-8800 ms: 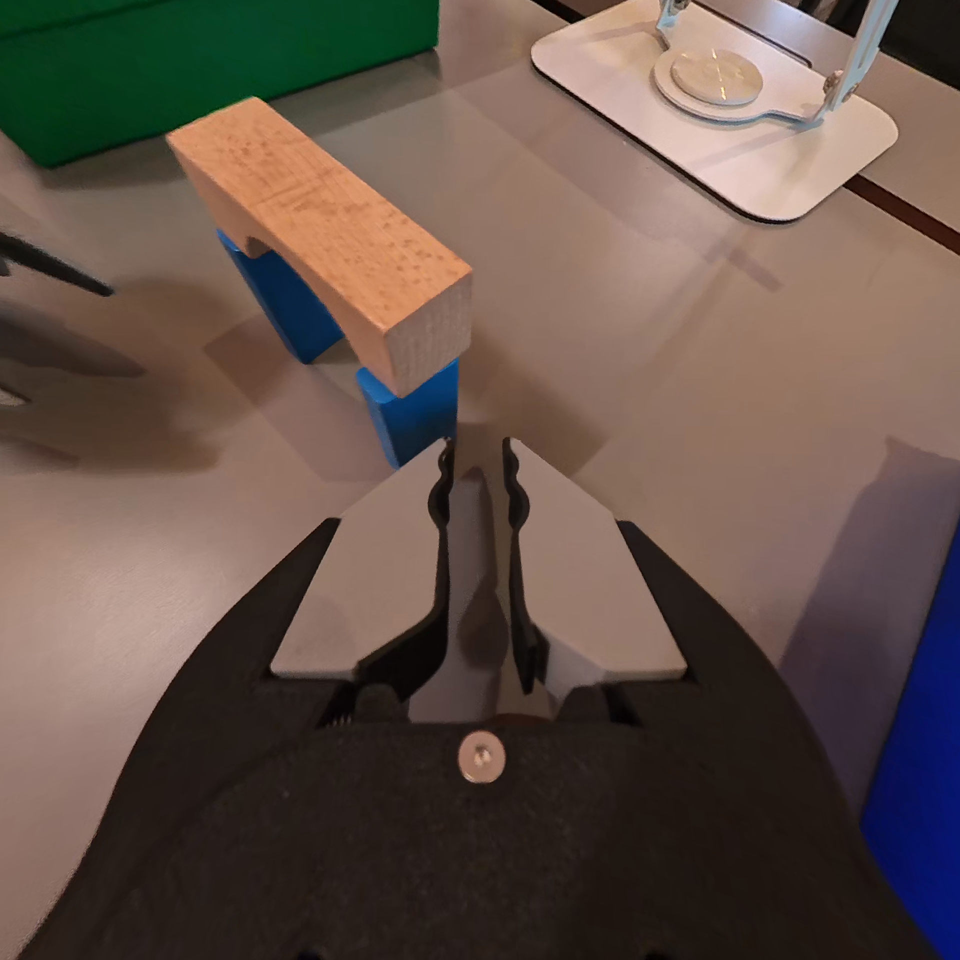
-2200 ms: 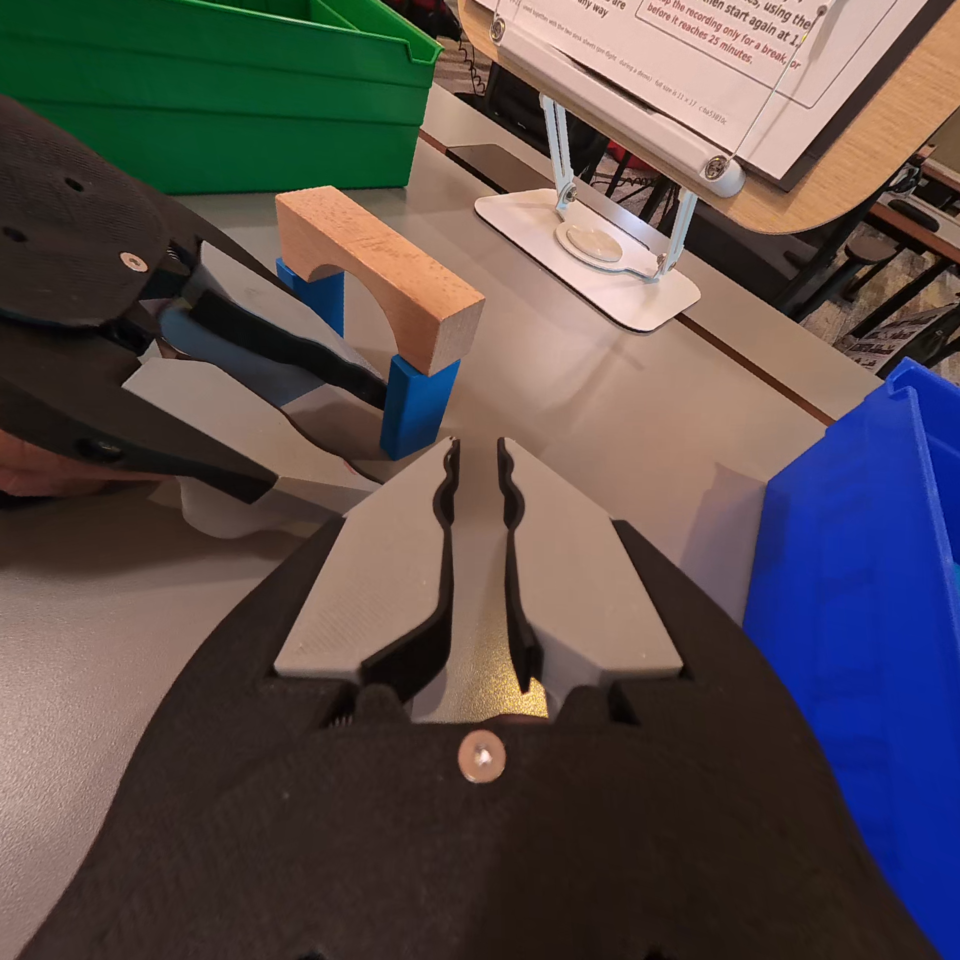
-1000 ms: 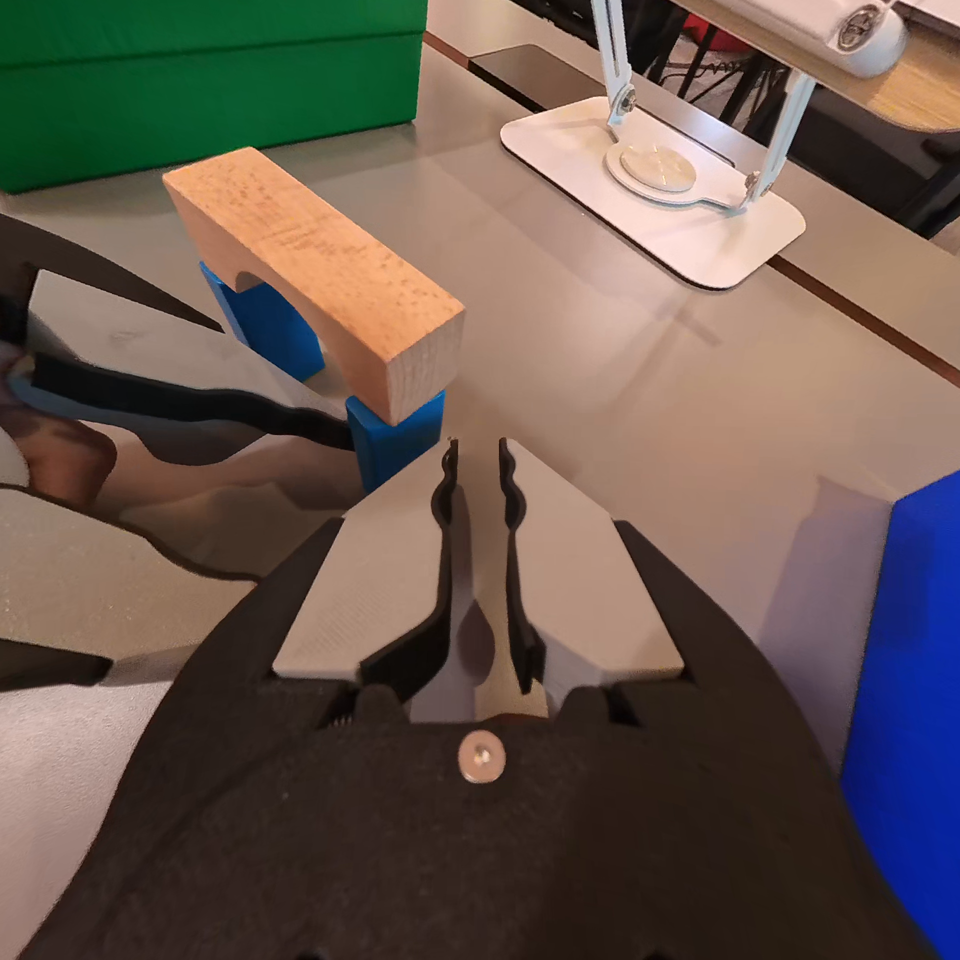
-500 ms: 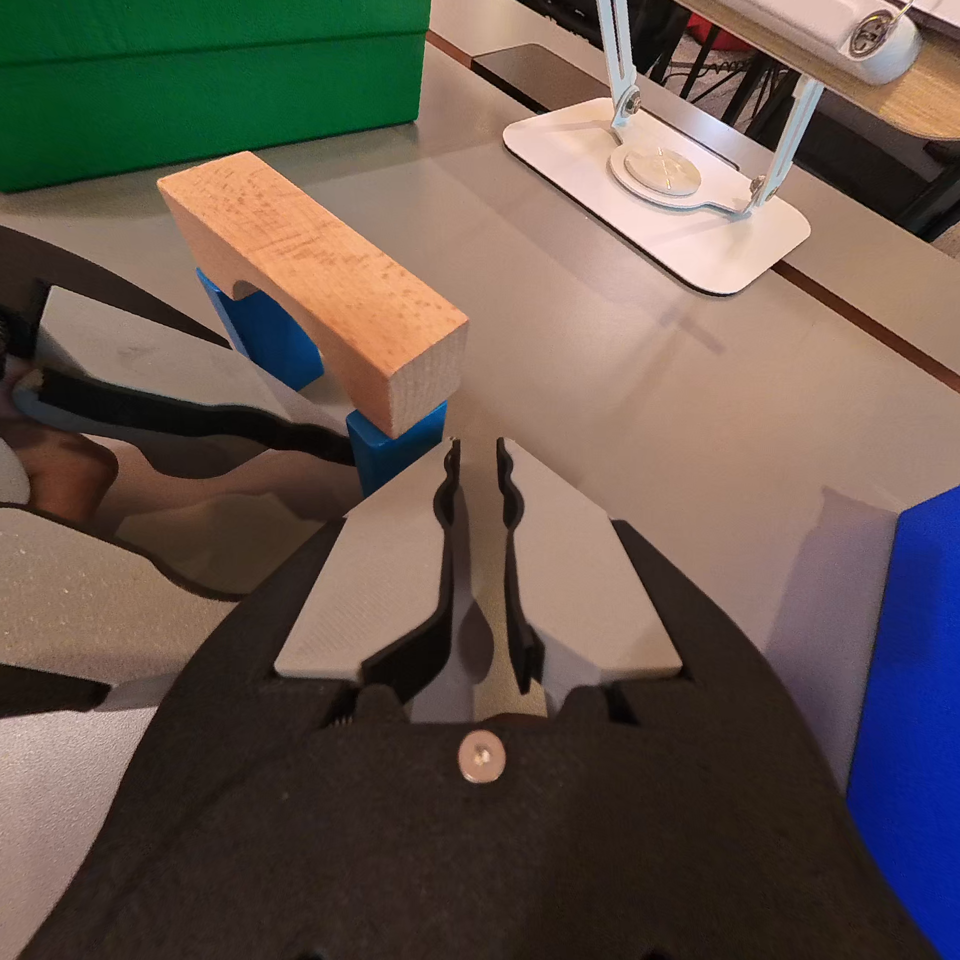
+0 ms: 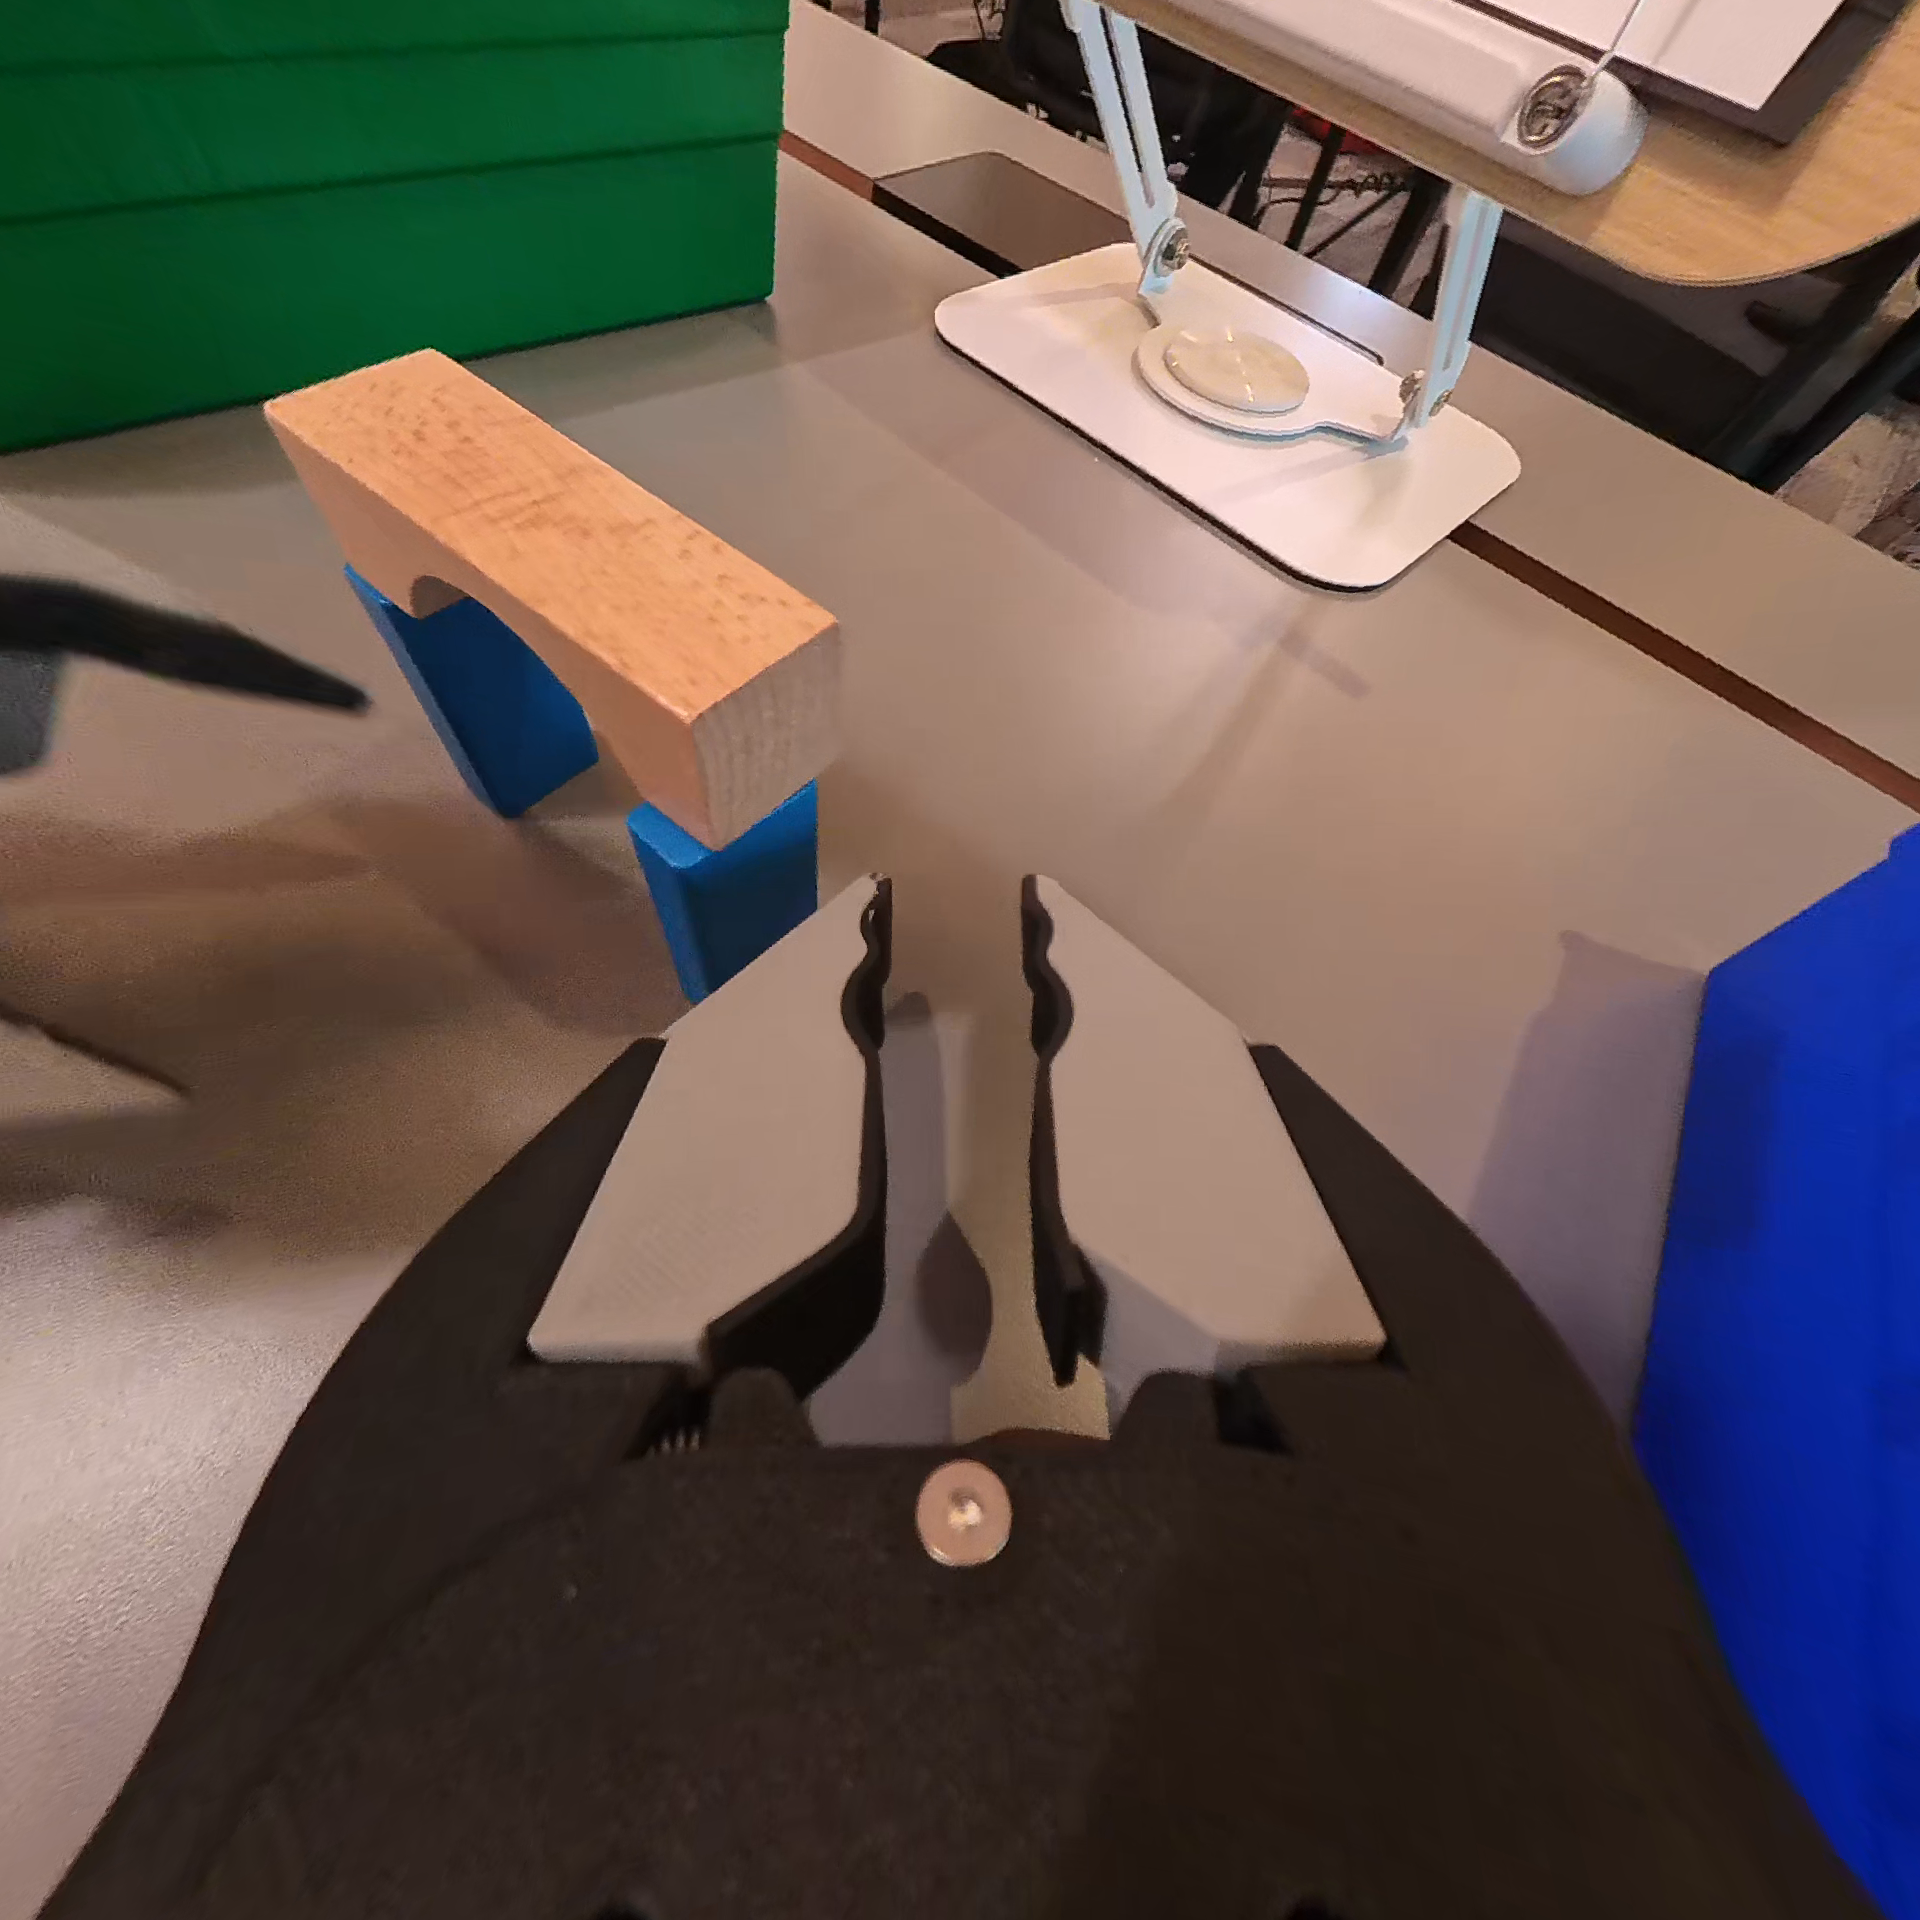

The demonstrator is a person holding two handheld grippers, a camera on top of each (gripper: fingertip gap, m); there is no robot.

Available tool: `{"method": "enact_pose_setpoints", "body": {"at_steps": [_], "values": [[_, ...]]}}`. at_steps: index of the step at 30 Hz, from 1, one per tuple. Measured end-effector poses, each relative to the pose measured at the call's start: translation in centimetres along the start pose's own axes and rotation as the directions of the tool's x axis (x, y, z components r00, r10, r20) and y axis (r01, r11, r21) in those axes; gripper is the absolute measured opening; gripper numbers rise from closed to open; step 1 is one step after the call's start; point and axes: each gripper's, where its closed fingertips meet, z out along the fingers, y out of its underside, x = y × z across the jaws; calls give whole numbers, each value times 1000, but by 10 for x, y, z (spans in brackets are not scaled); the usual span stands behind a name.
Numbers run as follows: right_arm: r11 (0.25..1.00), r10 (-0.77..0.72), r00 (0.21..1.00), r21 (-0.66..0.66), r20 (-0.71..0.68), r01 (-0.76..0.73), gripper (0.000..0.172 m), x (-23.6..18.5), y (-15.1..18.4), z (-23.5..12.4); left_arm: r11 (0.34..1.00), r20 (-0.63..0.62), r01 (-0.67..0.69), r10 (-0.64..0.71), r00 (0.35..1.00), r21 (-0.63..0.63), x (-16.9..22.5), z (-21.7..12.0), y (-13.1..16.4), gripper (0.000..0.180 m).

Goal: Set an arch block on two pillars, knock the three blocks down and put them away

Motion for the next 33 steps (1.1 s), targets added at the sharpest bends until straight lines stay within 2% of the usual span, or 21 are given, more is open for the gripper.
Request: {"method": "enact_pose_setpoints", "body": {"at_steps": [3, 5, 7, 12, 19, 23, 27, 29, 31, 33], "values": [[1000, 1, 1000, 9, -15, 0, 23, 2, -1, -2, 995, 32, -44, 41, 999, 91, -26, -33, -9, 68], [1000, 1, 1000, 13, -24, 0, 23, 3, -1, -2, 986, 24, -46, 43, 999, 159, -40, -53, -17, 55], [1000, 1, 1000, 17, -31, 0, 23, 4, -1, -3, 983, 50, -20, 11, 999, 183, -59, -63, -18, 50], [999, -10, 999, 31, -48, 11, 23, 3, -2, -6, 983, 85, 78, -93, 992, 167, -86, -54, -2, 50], [996, -18, 998, 90, -61, 23, 20, -2, -10, -13, 976, 130, 7, -36, 991, 219, -85, -59, -10, 54], [990, -27, 999, 135, -33, 32, 20, -10, -16, -21, 977, 102, 2, -24, 995, 215, -80, -61, -8, 58], [953, -111, 994, 280, -19, 112, 6, -25, -39, -44, 979, 129, -23, -3, 992, 204, -79, -61, -7, 58], [922, -169, 985, 358, 28, 148, 6, -42, -51, -56, 980, 124, -18, -7, 992, 200, -79, -60, -7, 58], [885, -252, 957, 435, 146, 166, 5, -72, -57, -65, 980, 121, -14, -11, 993, 201, -80, -60, -7, 58], [891, -309, 923, 410, 230, 196, 2, -95, -49, -58, 980, 122, -15, -9, 993, 198, -79, -60, -6, 58]]}}
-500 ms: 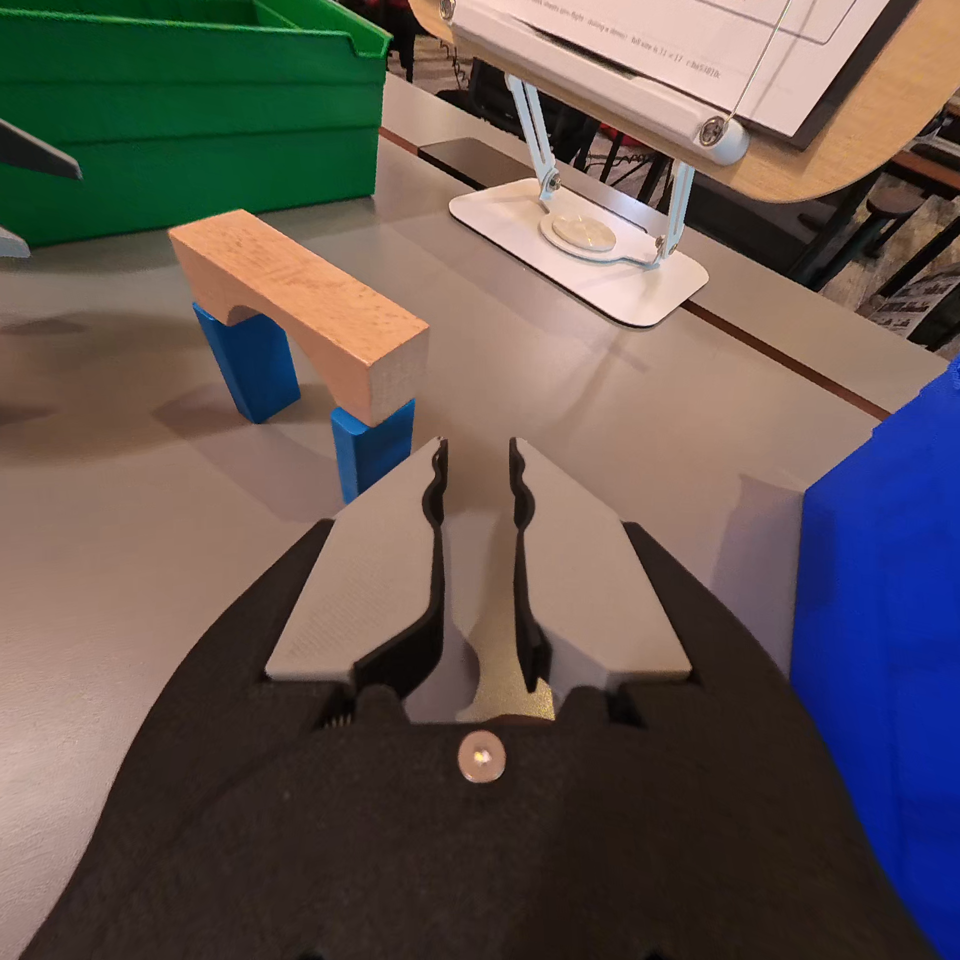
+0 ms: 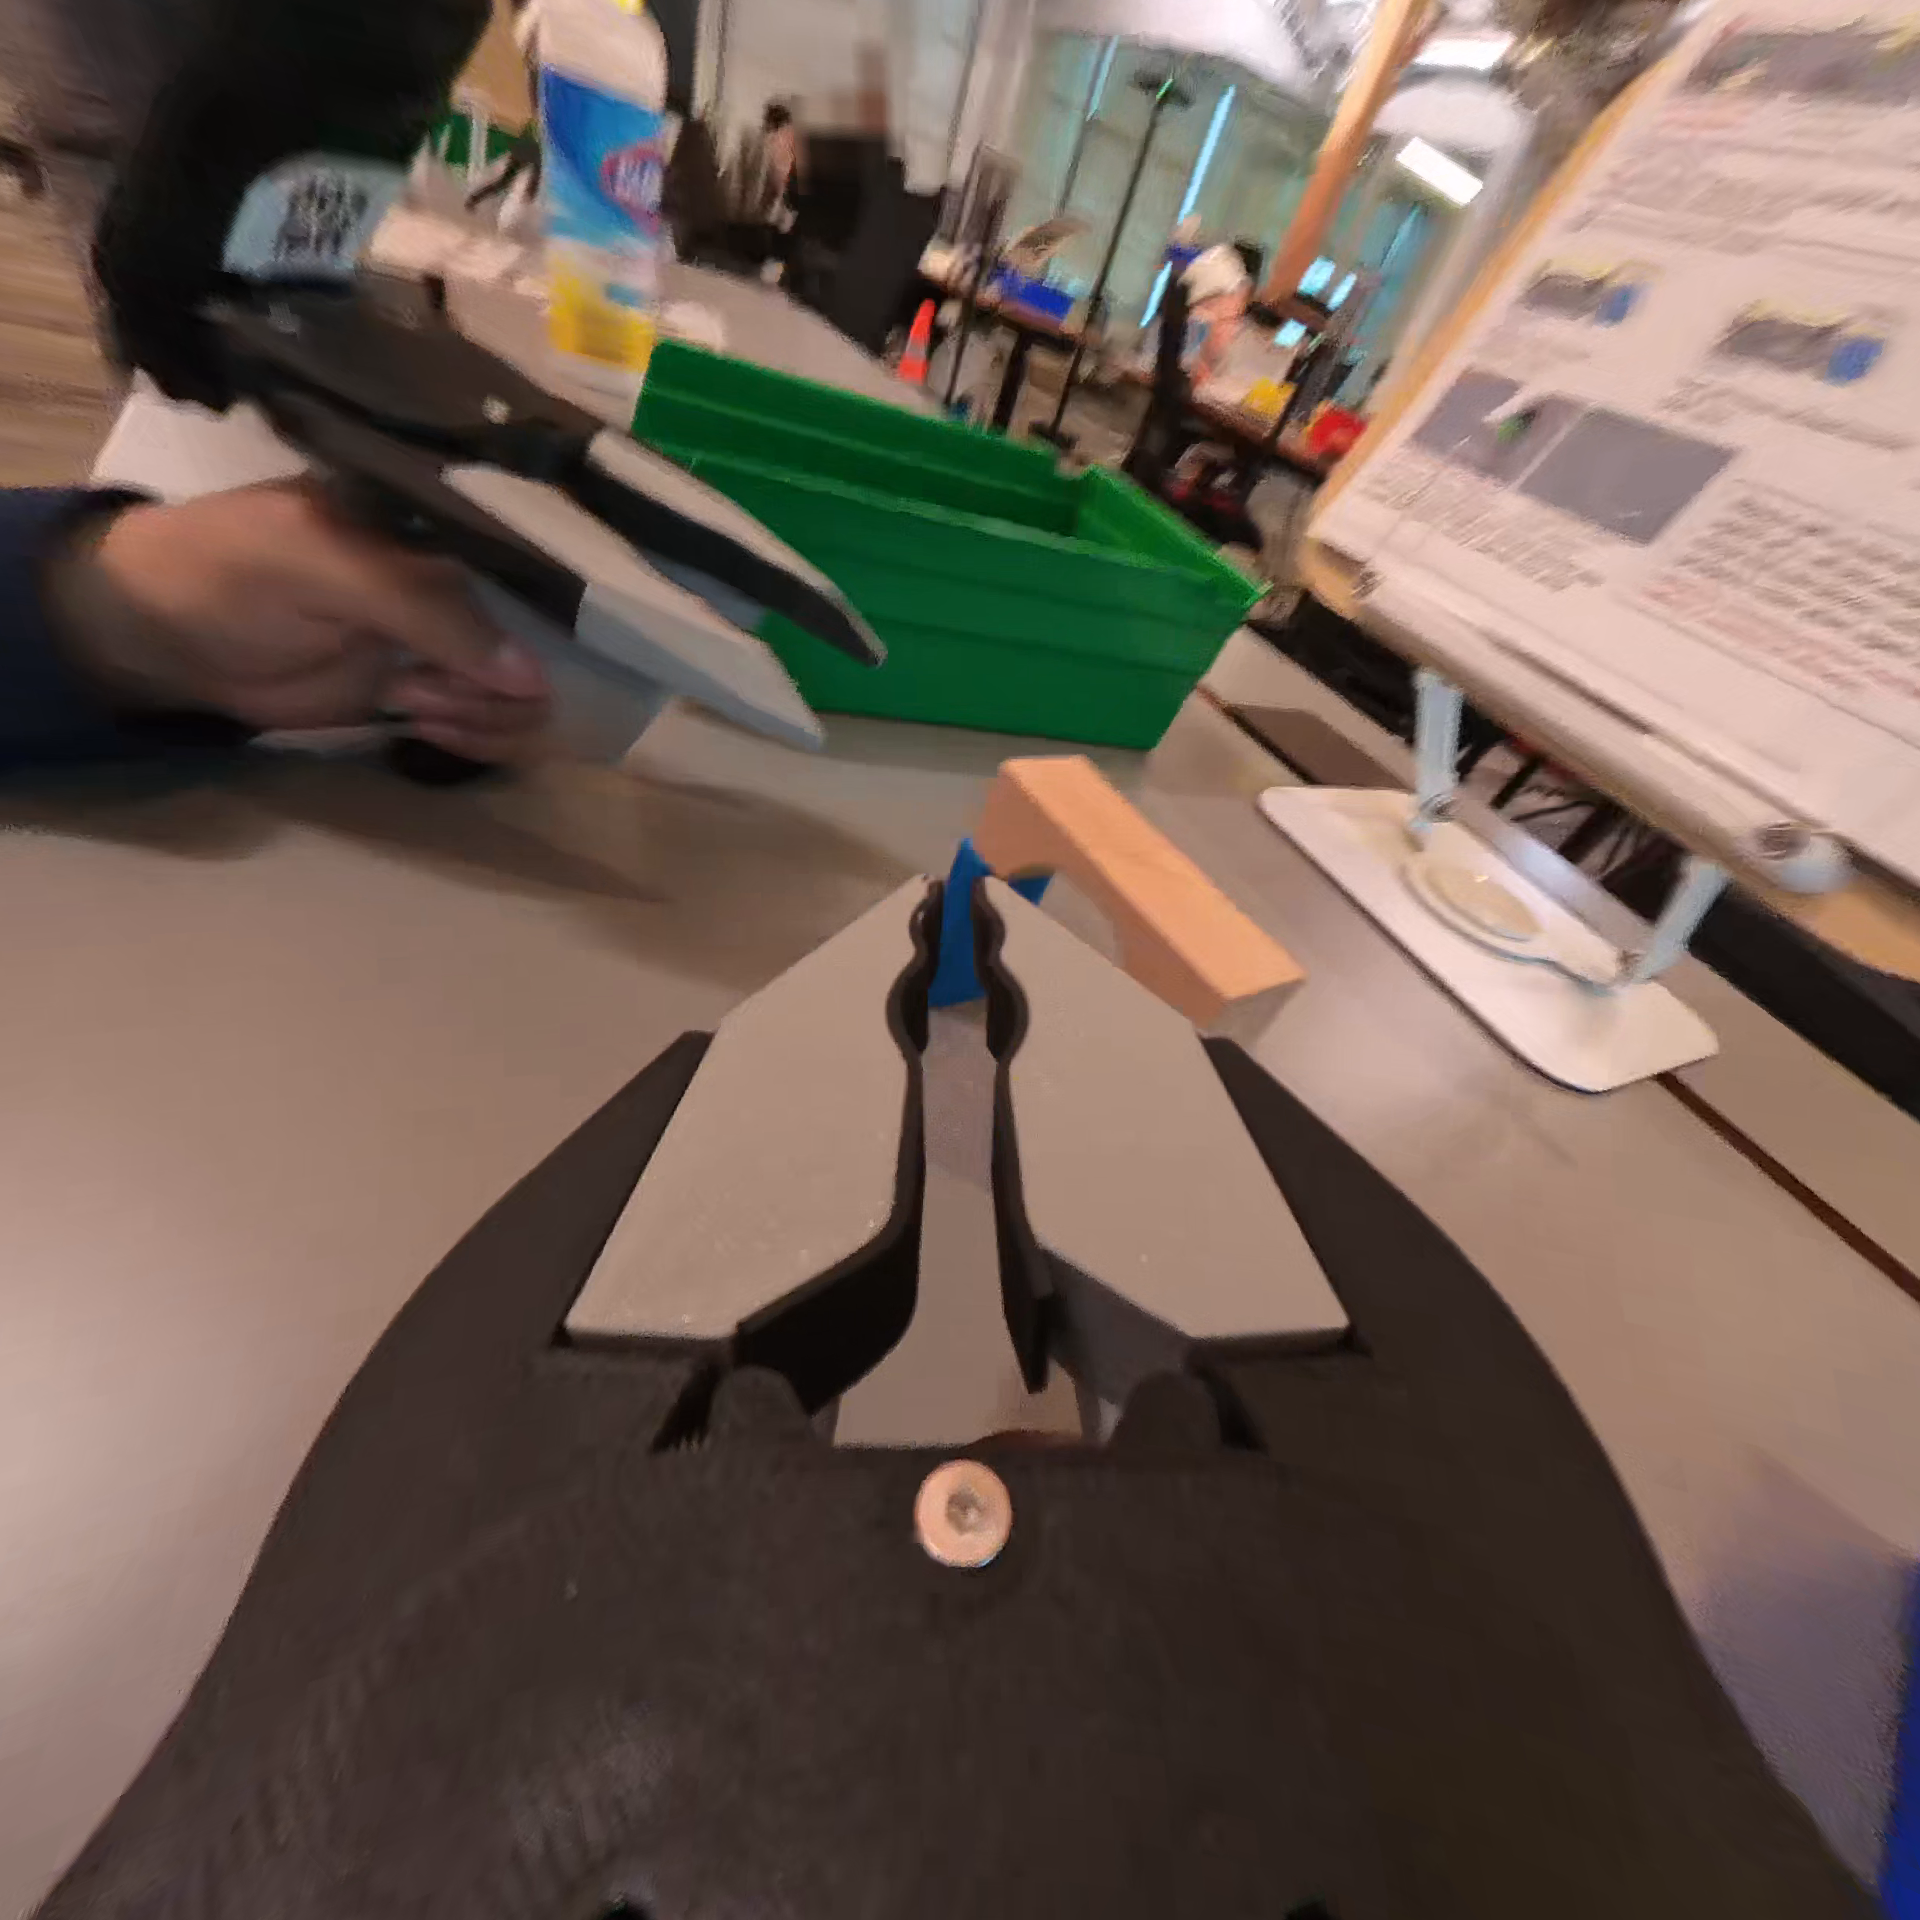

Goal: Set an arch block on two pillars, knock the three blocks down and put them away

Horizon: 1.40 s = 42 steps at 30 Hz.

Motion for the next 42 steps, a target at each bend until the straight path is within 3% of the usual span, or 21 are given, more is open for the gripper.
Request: {"method": "enact_pose_setpoints", "body": {"at_steps": [4, 9, 12, 15, 22, 27, 29, 35, 42], "values": [[976, -38, 998, -210, 58, 50, 0, -11, 40, 24, 1000, -1, -4, 4, 1000, -6, 1, 1, 1, 58], [899, -82, 962, -437, -259, -41, 4, 49, 79, 28, 1000, -2, -1, 1, 1000, -19, 1, 2, 2, 58], [918, -80, 975, -397, -208, -10, 11, 40, 72, 33, 1000, -1, -2, 2, 1000, -20, 0, 2, 2, 58], [923, -148, 972, -379, -182, 70, 1, 29, 64, 45, 1000, -2, -3, 3, 1000, -31, 1, 4, 4, 58], [893, -285, 955, -385, -85, 232, 0, -12, 49, 104, 1000, 1, -4, 4, 1000, -18, 1, 2, 2, 58], [839, -372, 922, -465, -110, 283, 0, -9, 59, 110, 1000, -3, 9, -9, 1000, -6, -1, 1, 1, 58], [843, -360, 915, -485, -183, 234, 0, 10, 61, 101, 1000, -5, 3, -3, 1000, -11, 0, 1, 1, 58], [850, -133, 888, -512, -440, -126, 0, 76, 87, 47, 1000, -5, -3, 3, 1000, -10, 1, 0, 2, 58], [867, 45, 804, -376, -594, -326, 0, 119, 92, -7, 1000, -3, 1, -1, 1000, -12, 0, 0, 2, 58]]}}
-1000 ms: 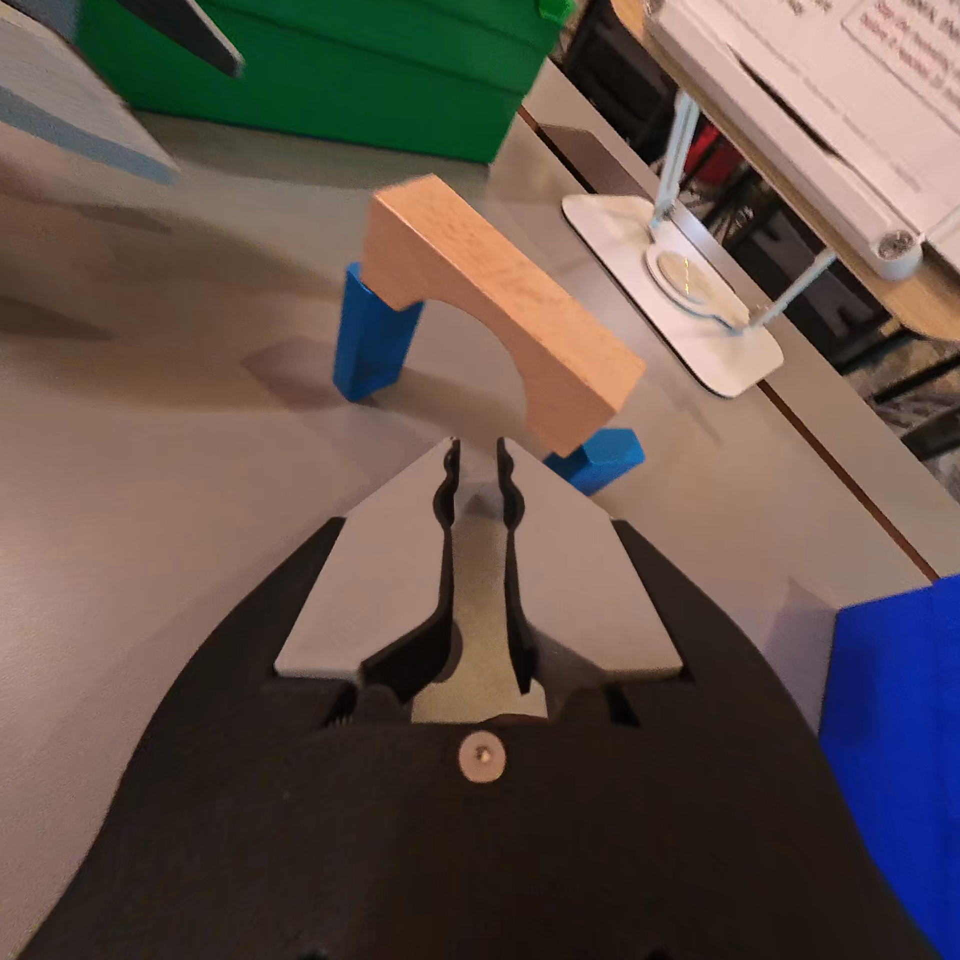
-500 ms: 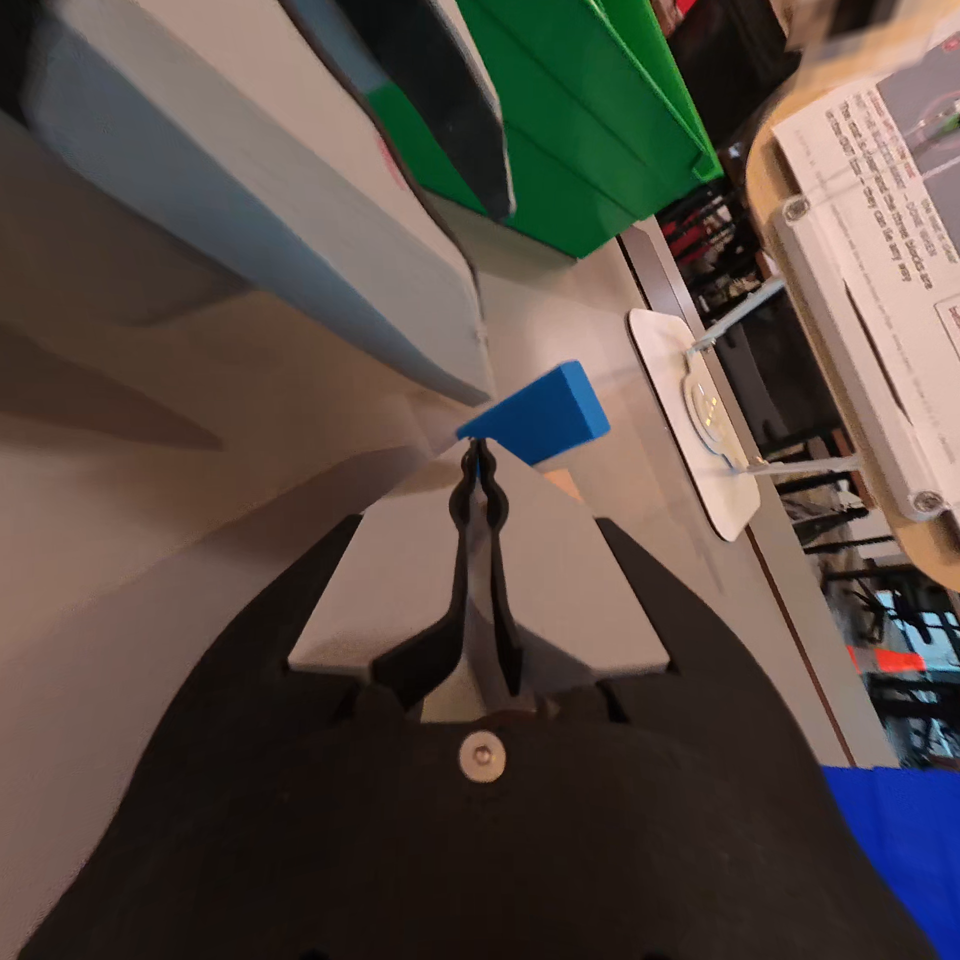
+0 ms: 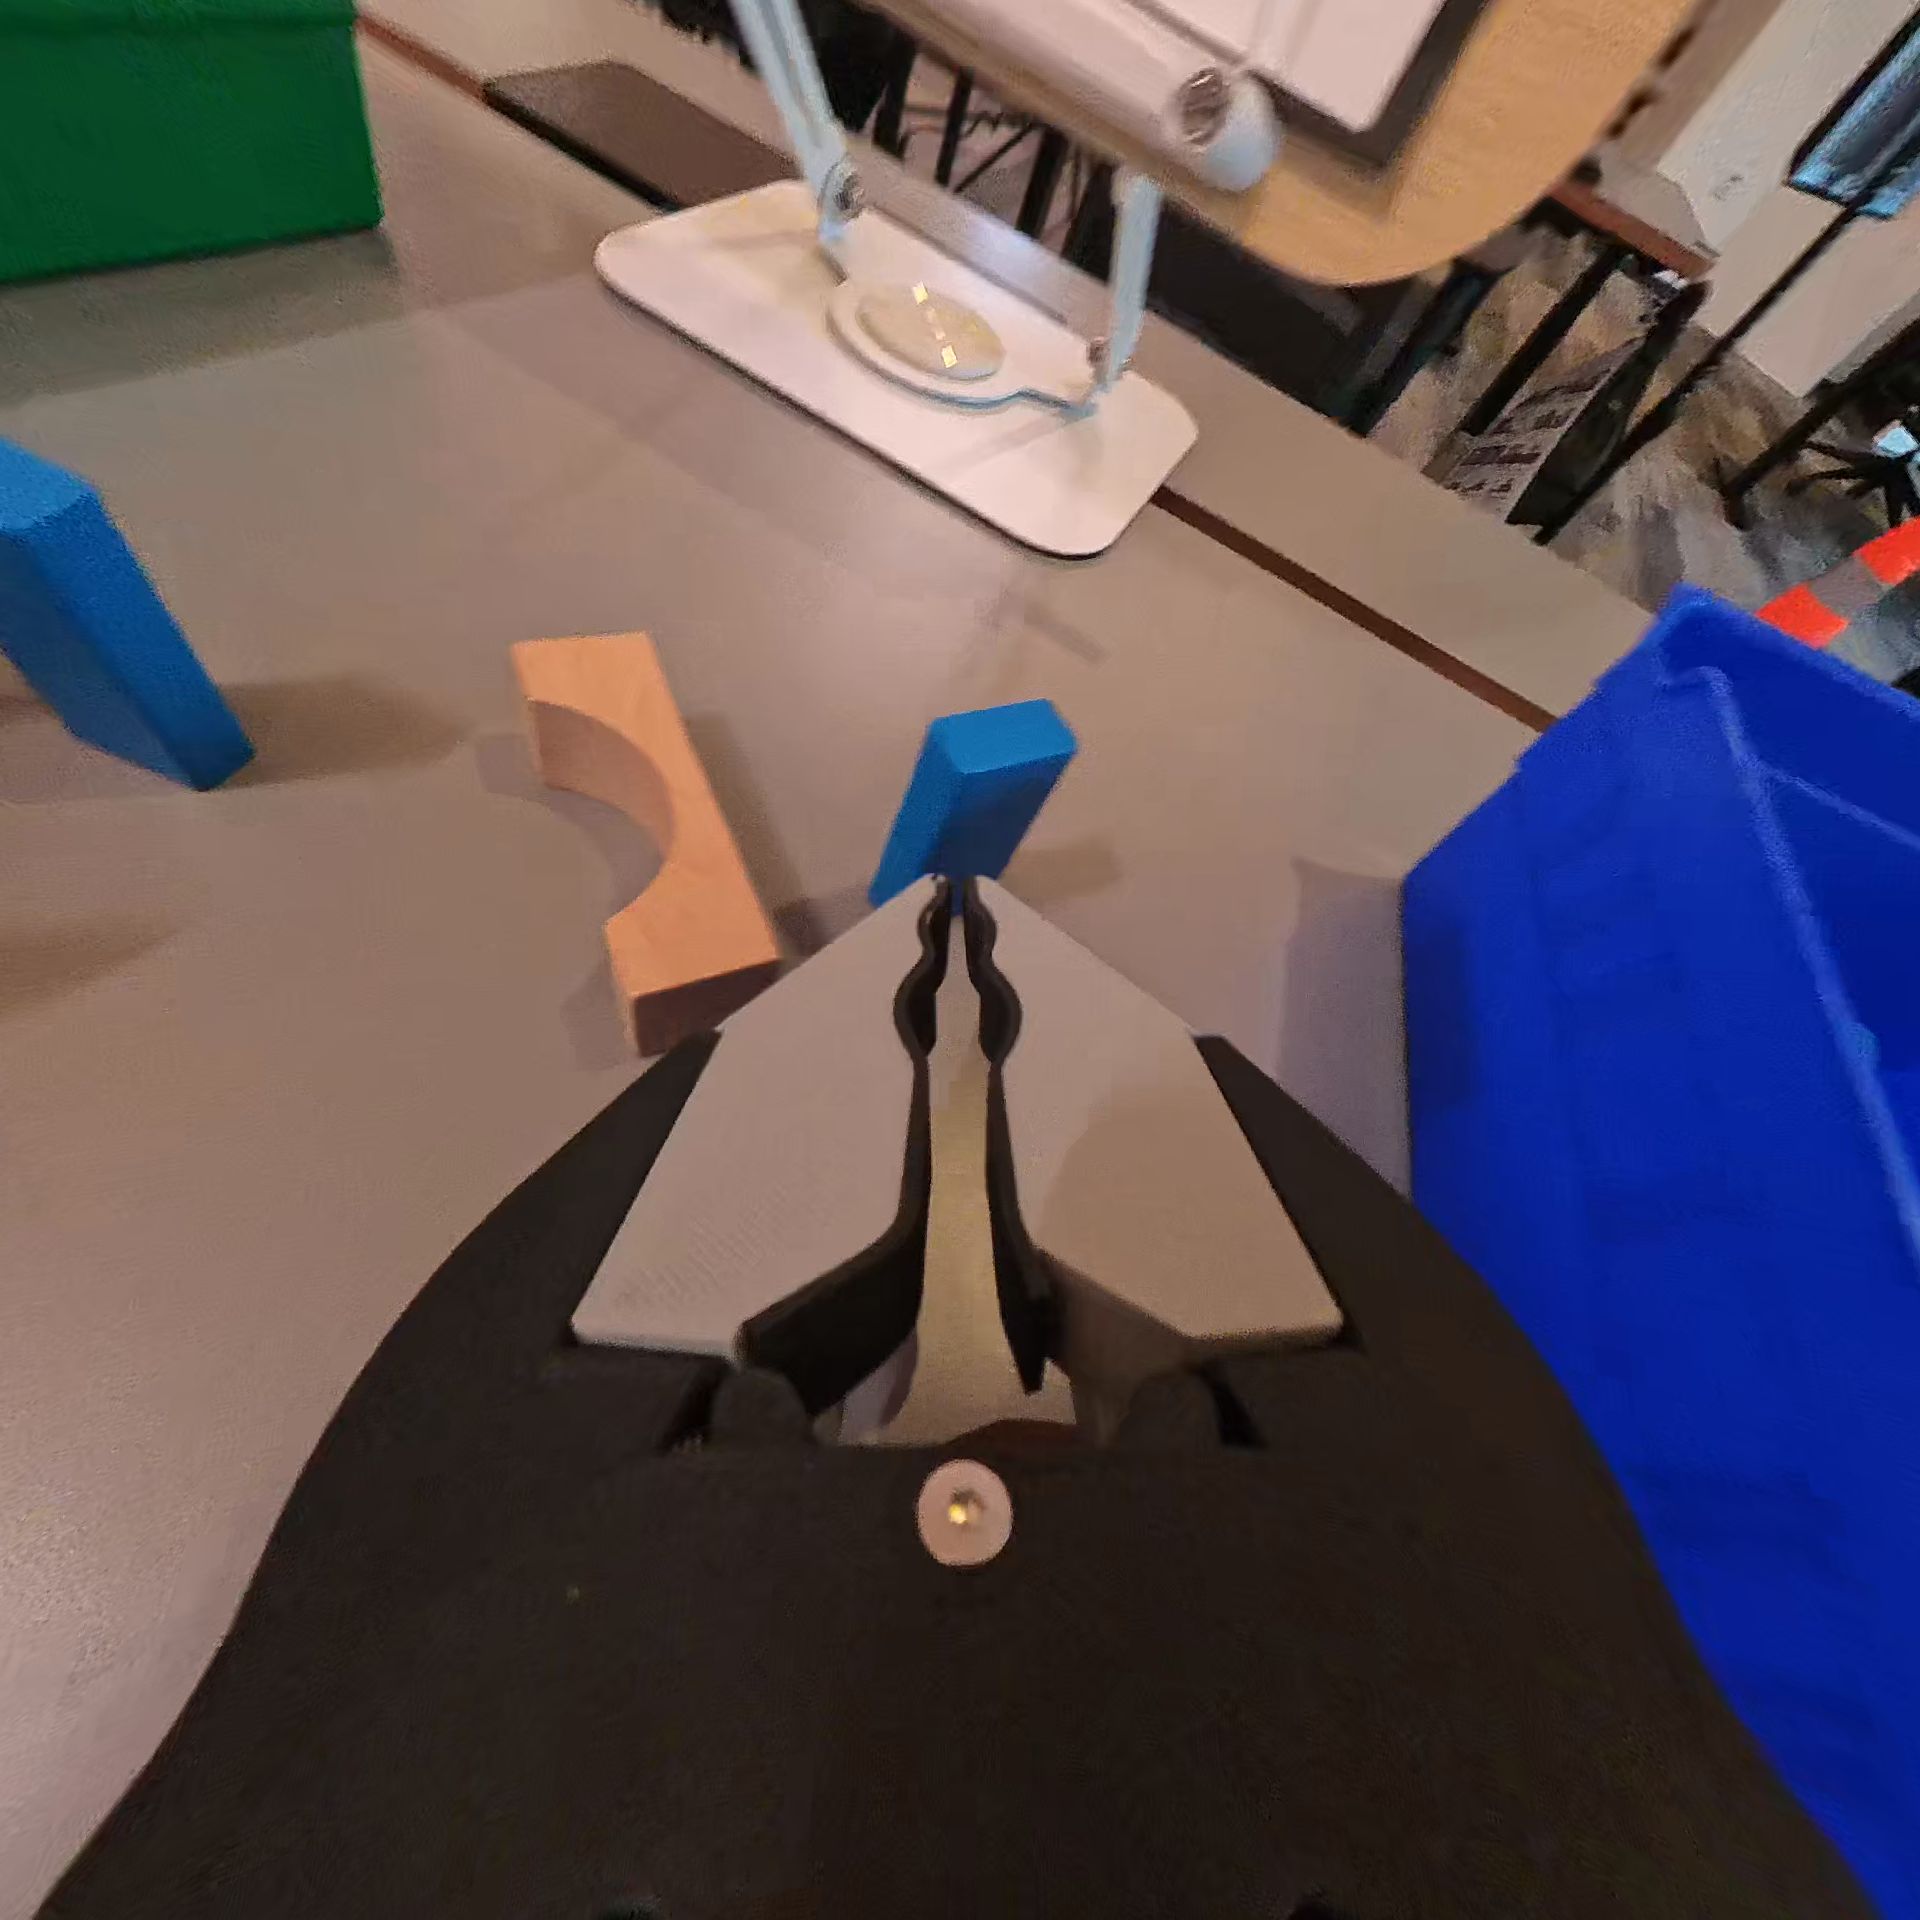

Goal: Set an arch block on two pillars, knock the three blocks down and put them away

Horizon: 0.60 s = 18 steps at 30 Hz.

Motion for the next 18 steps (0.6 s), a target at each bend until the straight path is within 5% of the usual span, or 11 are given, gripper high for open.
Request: {"method": "enact_pose_setpoints", "body": {"at_steps": [9, 18], "values": [[992, 111, 986, 80, -128, -101, 0, 45, -8, 5, 1000, 19, 17, -17, 1000, -7, -4, 0, 1, 57], [984, 138, 990, 123, -42, -132, 0, 46, -24, 43, 999, 15, 32, -32, 999, -10, -5, 0, 2, 58]]}}
